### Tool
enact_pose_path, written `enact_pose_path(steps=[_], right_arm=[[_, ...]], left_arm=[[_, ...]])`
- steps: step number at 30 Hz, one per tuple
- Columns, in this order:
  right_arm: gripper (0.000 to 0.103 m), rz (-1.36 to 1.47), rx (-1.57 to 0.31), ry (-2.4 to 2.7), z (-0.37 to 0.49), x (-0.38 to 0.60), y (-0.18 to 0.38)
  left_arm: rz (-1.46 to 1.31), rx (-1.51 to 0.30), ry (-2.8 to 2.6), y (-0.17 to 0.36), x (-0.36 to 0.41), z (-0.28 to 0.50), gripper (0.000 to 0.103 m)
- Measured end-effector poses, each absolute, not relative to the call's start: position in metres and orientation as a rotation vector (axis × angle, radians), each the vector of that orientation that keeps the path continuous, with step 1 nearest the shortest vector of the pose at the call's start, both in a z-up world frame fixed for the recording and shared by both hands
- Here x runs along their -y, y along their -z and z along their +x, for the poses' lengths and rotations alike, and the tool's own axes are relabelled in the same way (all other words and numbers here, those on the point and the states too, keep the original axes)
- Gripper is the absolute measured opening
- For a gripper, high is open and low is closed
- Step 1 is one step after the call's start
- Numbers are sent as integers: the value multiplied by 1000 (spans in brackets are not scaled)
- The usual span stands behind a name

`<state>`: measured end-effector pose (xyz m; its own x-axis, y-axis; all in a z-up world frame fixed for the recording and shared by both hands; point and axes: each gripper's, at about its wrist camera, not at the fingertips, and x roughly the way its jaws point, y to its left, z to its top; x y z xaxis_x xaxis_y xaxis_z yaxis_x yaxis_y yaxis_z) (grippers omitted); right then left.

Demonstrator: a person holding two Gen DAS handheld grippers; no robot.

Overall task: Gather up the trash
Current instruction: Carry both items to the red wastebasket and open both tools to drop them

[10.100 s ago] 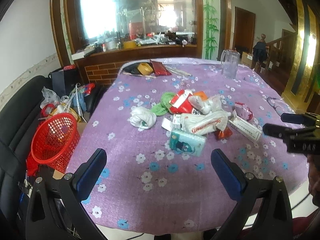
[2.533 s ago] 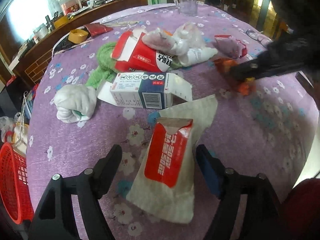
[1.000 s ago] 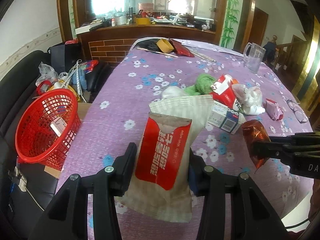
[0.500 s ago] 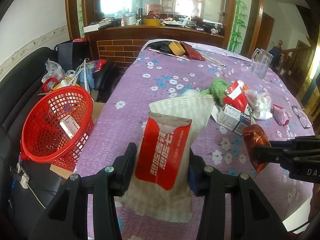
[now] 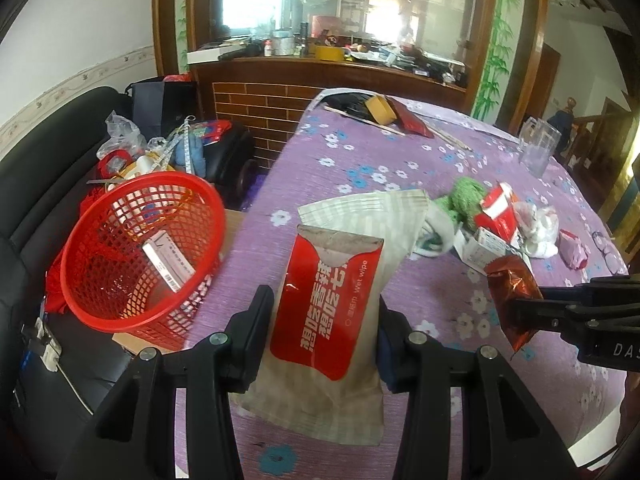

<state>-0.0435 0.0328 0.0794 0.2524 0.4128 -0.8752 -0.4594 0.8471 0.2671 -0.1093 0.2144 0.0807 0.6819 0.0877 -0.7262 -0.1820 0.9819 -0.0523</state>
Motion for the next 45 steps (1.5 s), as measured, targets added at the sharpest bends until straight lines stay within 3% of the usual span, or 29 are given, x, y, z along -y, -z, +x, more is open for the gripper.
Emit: enact_pose_path(steps=[26,37,40,42,45], right_arm=[[31,-71,-1155,-869,-6,-210,-124],[33,-48,-1202,-922,21,-292,-101],[37,-32,-1204,-926,30,-302,-95],[46,-14,-1203,-918,35,-305,-93],[46,-5,-1189,-923,36,-297,-97]], left_arm=[[-337,-773,-408,-97,-383,-122,45],[-383,-780,-437,-96,-414,-110,46],[-392,-777,-441,-96,-418,-108,54],[-408,-760,-448,-98,-420,-110,64],[-404,-752,-451,-101,-419,-112,65]])
